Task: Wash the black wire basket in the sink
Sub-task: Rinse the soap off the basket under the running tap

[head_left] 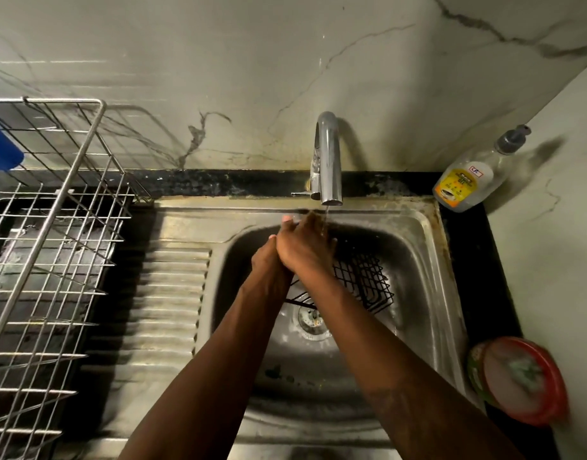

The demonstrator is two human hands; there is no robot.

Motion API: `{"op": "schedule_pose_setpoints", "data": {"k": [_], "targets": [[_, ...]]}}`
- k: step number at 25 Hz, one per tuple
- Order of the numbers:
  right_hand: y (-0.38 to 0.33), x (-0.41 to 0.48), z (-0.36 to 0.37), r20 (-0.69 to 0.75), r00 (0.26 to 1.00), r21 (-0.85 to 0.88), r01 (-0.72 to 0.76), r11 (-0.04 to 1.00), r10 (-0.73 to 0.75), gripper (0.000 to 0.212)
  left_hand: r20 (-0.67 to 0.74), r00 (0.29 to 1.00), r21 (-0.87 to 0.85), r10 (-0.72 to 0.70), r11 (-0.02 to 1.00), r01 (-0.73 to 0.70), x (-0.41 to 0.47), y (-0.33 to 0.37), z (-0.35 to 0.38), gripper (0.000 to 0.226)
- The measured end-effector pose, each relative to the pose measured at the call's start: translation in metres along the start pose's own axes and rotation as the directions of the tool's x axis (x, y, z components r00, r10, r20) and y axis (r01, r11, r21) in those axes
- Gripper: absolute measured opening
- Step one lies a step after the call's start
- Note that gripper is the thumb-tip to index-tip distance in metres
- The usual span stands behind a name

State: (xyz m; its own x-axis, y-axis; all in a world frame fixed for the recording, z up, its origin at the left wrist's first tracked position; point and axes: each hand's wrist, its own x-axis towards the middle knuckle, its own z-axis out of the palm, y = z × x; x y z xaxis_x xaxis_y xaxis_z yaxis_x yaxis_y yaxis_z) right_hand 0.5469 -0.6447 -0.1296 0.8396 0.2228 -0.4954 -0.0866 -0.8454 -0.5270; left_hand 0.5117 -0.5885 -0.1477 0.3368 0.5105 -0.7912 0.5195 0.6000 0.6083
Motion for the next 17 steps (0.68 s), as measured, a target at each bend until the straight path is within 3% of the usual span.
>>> {"op": "schedule_pose_setpoints", "data": {"k": [2, 3, 4, 6, 9, 11, 13, 16, 17], "targets": [[-0.001, -0.017, 0.002, -0.011, 0.983, -0.073, 0.182, 0.981, -0.183, 0.075, -0.014, 0.998, -0.127, -0.066, 0.990, 0.064, 0.005, -0.002, -0.007, 0.039], [0.008, -0.015, 0.004, -0.019, 0.982, -0.058, 0.188, 0.981, -0.189, 0.074, -0.157, 0.987, -0.068, -0.047, 0.997, 0.036, 0.006, -0.003, -0.010, 0.042], [0.018, -0.010, 0.007, -0.019, 0.990, -0.034, 0.136, 0.990, -0.137, 0.077, -0.232, 0.971, -0.088, -0.059, 0.995, 0.040, 0.004, 0.001, -0.014, 0.041], [0.041, 0.011, 0.009, -0.001, 0.991, 0.008, -0.132, 0.991, 0.132, 0.083, -0.245, 0.966, -0.046, -0.082, 0.996, 0.073, -0.001, 0.002, -0.024, 0.038], [0.065, 0.050, 0.002, 0.035, 0.897, 0.126, -0.442, 0.888, 0.441, 0.073, -0.234, 0.970, -0.113, -0.066, 0.993, 0.041, 0.006, 0.001, -0.024, 0.052], [0.043, 0.047, -0.002, 0.083, 0.906, 0.227, -0.423, 0.877, 0.416, 0.064, -0.245, 0.969, 0.004, 0.034, 0.999, -0.034, 0.007, 0.003, -0.020, 0.058], [0.008, 0.033, 0.009, 0.100, 0.952, 0.284, -0.306, 0.909, 0.290, 0.071, -0.342, 0.935, 0.142, 0.090, 0.989, -0.043, 0.011, 0.007, -0.021, 0.058], [-0.004, 0.008, 0.024, 0.028, 0.971, 0.170, -0.237, 0.956, 0.236, 0.073, -0.341, 0.939, 0.072, 0.035, 0.997, -0.011, 0.011, 0.002, -0.033, 0.077], [0.011, 0.013, 0.022, 0.011, 0.962, 0.118, -0.274, 0.955, 0.274, 0.072, -0.285, 0.958, 0.042, 0.027, 0.999, -0.016, 0.009, 0.000, -0.037, 0.077]]}}
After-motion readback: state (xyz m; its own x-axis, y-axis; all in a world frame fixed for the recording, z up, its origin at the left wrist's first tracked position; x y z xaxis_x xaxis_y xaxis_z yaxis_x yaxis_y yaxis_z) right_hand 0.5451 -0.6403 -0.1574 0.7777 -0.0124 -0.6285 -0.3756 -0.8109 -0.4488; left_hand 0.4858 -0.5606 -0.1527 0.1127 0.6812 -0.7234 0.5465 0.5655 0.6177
